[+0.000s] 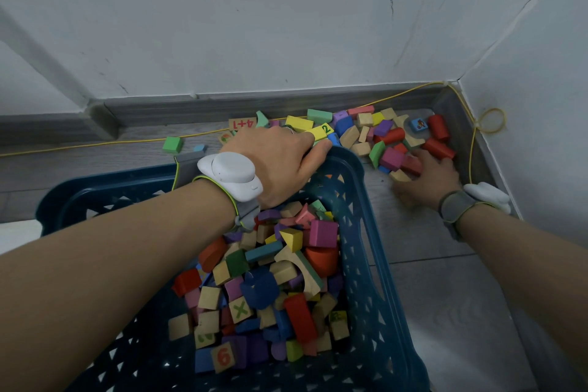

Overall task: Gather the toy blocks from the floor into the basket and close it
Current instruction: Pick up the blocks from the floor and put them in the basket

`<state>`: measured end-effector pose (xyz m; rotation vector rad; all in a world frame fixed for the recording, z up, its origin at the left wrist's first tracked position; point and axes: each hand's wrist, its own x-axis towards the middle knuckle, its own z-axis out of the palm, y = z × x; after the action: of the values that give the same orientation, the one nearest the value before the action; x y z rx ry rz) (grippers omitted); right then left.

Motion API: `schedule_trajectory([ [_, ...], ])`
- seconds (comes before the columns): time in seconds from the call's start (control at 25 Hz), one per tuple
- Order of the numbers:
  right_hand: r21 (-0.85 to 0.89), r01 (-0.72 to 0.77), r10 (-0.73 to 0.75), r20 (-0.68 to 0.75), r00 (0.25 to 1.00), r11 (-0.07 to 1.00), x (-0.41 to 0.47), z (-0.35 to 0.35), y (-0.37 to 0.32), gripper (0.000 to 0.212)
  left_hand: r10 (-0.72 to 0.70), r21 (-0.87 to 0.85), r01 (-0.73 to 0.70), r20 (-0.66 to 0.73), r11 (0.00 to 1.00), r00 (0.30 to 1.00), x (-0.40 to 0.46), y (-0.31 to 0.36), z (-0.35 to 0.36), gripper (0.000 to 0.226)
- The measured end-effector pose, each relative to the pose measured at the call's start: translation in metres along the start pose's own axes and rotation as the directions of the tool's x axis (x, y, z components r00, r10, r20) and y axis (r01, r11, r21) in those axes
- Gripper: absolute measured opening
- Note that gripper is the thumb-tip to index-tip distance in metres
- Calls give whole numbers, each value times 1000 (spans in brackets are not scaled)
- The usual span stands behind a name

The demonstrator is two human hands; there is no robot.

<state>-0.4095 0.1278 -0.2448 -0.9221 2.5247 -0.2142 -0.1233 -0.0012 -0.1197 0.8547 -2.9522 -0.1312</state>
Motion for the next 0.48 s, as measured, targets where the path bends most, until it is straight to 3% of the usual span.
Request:
schedule_trajectory([
  [0.16,-74,-30,34,49,998,997,3,2,-11,86,-1,2,1,-4,1000,1000,0,1,0,55],
  [0.28,10,-18,18,-13,1000,1000,9,12,-6,76,0,0,0,0,1000,1000,0,1,-1,55],
  [0.48,-58,-52,53,12,999,997,10,18,-5,72,2,-1,-2,-7,1000,1000,0,1,0,55],
])
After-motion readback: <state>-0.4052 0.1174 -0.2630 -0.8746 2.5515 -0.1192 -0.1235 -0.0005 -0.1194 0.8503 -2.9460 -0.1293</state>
